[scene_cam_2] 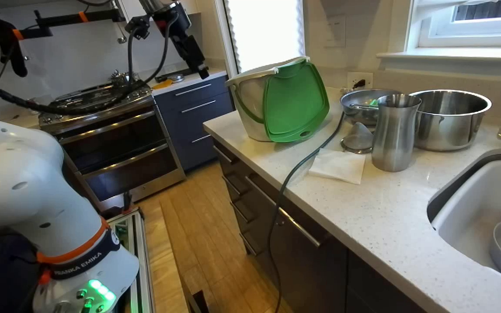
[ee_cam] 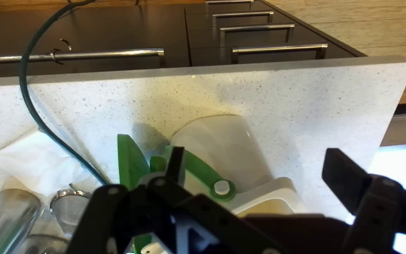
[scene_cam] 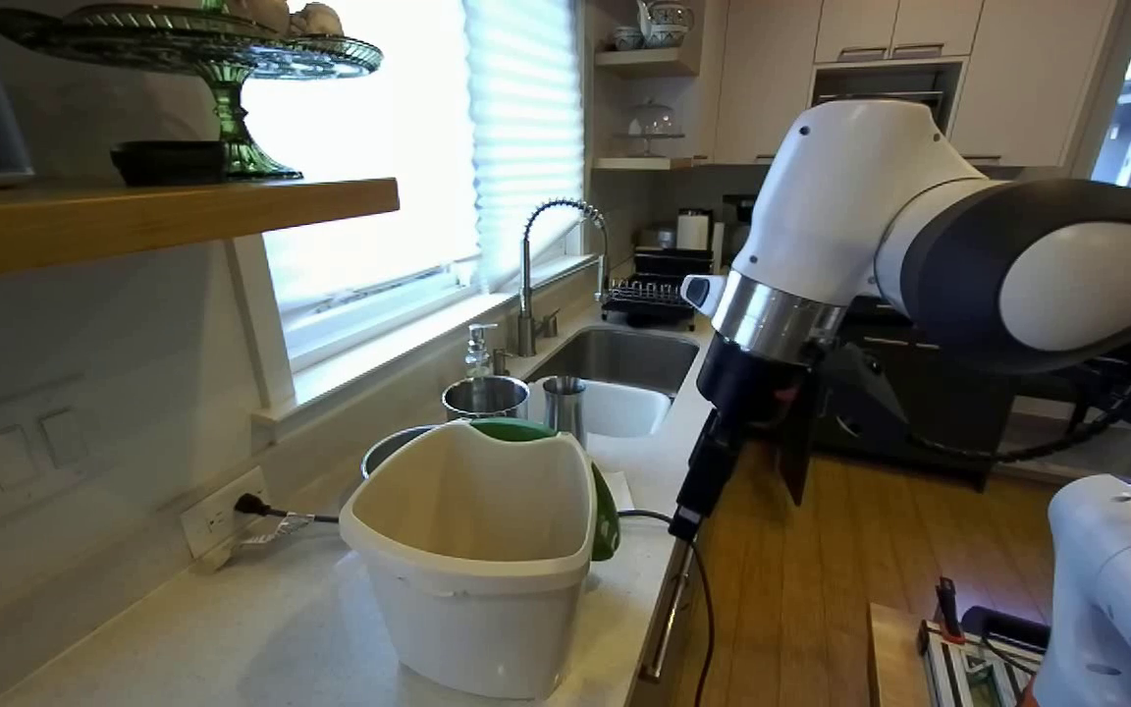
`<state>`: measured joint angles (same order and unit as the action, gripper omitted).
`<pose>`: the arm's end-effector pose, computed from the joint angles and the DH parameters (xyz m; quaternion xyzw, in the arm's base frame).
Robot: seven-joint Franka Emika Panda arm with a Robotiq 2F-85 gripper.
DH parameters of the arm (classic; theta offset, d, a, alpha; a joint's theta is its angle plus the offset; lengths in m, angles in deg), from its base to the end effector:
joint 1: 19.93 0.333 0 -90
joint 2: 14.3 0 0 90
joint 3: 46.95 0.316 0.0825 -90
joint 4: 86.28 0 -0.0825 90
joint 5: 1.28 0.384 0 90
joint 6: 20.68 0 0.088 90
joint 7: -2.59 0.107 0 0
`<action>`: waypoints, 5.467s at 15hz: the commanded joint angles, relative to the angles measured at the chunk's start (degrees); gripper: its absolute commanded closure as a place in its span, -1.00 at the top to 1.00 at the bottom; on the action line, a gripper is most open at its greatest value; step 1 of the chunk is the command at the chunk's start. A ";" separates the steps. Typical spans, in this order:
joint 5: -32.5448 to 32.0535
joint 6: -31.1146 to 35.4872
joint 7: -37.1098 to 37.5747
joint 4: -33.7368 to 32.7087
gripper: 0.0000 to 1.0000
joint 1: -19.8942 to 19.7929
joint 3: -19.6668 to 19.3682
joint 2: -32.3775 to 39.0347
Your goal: Close the bin
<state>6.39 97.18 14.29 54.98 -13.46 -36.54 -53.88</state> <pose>0.3513 0.1243 0.5491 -0.9904 -0.0095 -0.1326 0.0368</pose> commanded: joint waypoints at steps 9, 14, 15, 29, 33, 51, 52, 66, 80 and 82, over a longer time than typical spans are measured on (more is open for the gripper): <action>-4.39 4.33 -8.63 1.55 1.00 -4.60 -7.51 4.13; -5.05 12.88 -20.14 5.45 1.00 -4.20 -12.95 6.32; -4.20 15.02 -22.46 6.56 1.00 -3.85 -14.33 6.78; 2.51 25.03 -33.04 6.63 1.00 -1.21 -20.16 11.94; 3.36 28.76 -40.46 7.05 1.00 1.89 -22.00 13.85; 14.72 47.68 -65.98 9.61 1.00 14.27 -31.05 19.66; 15.85 48.10 -67.13 9.72 1.00 15.24 -31.80 19.94; 17.78 49.17 -71.67 8.54 1.00 19.03 -34.64 20.73; 16.56 61.66 -73.56 8.58 1.00 20.53 -38.20 23.49; 16.30 63.19 -73.92 8.27 1.00 20.48 -38.29 23.34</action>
<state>22.67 158.01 -58.21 63.63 6.24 -73.74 -30.82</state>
